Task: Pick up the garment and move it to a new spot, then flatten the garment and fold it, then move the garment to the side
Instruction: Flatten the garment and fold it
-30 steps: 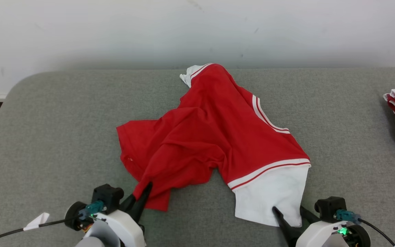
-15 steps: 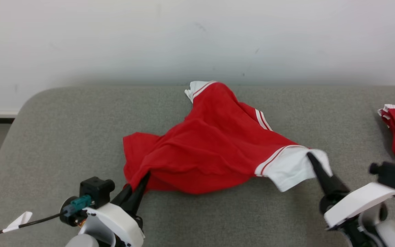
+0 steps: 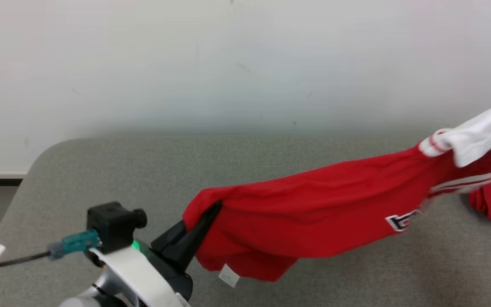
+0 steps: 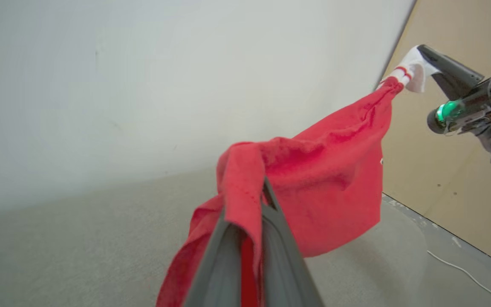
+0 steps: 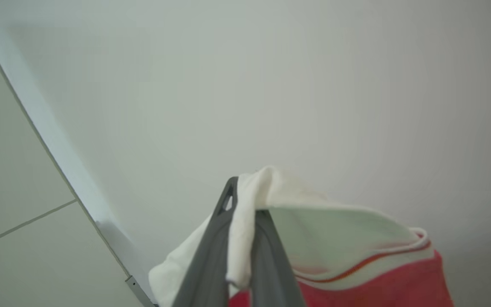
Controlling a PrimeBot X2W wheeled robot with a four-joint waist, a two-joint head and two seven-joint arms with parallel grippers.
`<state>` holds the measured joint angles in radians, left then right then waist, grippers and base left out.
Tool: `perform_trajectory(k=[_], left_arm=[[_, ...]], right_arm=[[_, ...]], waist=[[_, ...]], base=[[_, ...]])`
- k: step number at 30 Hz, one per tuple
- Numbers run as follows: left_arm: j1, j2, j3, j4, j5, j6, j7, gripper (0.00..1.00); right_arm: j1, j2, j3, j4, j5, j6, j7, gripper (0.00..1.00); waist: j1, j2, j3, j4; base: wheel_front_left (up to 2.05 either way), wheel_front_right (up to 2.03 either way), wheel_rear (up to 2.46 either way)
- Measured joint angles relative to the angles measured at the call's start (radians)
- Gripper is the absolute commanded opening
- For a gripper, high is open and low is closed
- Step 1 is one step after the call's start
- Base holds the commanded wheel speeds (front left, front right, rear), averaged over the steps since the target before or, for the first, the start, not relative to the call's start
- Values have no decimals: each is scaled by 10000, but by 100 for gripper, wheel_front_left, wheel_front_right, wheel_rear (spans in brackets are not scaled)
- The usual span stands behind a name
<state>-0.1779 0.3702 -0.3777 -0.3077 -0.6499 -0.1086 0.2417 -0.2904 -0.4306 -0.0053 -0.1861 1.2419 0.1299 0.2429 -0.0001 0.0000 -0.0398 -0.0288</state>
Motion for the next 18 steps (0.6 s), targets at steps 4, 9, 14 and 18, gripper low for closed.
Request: perform_trajectory(k=[4, 9, 14, 18], left_arm=[[-321, 77, 364, -1745, -1162, 366, 1143, 0], [-1342, 59, 1014, -3289, -2665, 1243, 2568, 0], [-2140, -318, 1411, -3661, -4270, 2522, 3841, 0], [-2465, -8, 1484, -3185, -4197, 2777, 4265, 0]], right_arm=[[-137, -6, -1139, -1095, 477, 0, 573, 0], [-614, 169, -2744, -1852, 1124, 0, 1189, 0], [-931, 171, -2953, -1546, 685, 0, 2510, 0], [-1318, 861, -2876, -1517, -6, 0, 3254, 0]], waist=[[0, 0, -155, 15], [0, 0, -223, -35], [0, 0, -233, -185], [0, 0, -179, -276]], base=[[0, 0, 0], [0, 0, 0], [0, 0, 0], [0, 0, 0]])
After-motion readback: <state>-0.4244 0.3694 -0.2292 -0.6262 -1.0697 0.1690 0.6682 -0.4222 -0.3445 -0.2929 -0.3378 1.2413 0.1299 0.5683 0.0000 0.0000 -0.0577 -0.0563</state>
